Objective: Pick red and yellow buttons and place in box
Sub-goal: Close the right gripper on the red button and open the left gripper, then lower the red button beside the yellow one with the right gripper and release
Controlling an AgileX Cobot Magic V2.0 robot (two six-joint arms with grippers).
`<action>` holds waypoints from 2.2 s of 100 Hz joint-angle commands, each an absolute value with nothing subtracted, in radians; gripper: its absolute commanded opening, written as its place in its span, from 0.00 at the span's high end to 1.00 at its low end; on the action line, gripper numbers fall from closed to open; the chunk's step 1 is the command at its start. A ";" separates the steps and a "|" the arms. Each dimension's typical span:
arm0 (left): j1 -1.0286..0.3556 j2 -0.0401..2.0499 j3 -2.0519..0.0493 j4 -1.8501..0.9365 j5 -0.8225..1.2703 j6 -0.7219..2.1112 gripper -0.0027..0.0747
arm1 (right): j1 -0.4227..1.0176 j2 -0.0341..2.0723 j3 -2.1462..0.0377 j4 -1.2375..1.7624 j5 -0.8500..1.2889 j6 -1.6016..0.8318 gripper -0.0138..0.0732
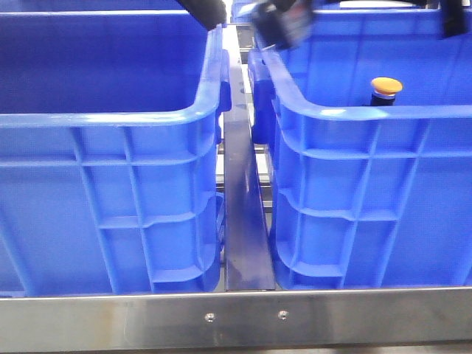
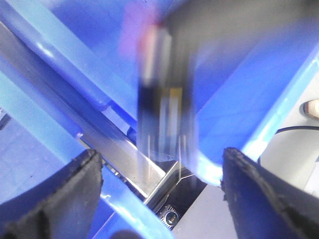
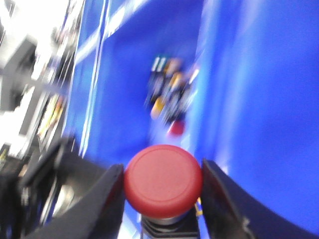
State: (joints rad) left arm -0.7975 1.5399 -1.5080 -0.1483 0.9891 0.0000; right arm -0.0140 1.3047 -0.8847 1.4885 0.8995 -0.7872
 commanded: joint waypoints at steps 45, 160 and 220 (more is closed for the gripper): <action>-0.804 1.496 -1.540 -0.172 0.953 0.000 0.34 | -0.240 1.229 -0.913 1.473 0.607 -1.282 0.59; -0.804 1.496 -1.540 -0.182 0.953 0.000 0.34 | -0.240 1.737 -1.152 1.898 0.397 -1.838 0.59; -0.804 1.496 -1.540 -0.193 0.953 0.000 0.34 | -0.240 1.768 -1.162 1.898 0.357 -1.838 0.16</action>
State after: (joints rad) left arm -0.7975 1.5399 -1.5080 -0.1699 0.9899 0.0000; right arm -0.2332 1.8145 -1.1283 1.8006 0.3294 -1.8284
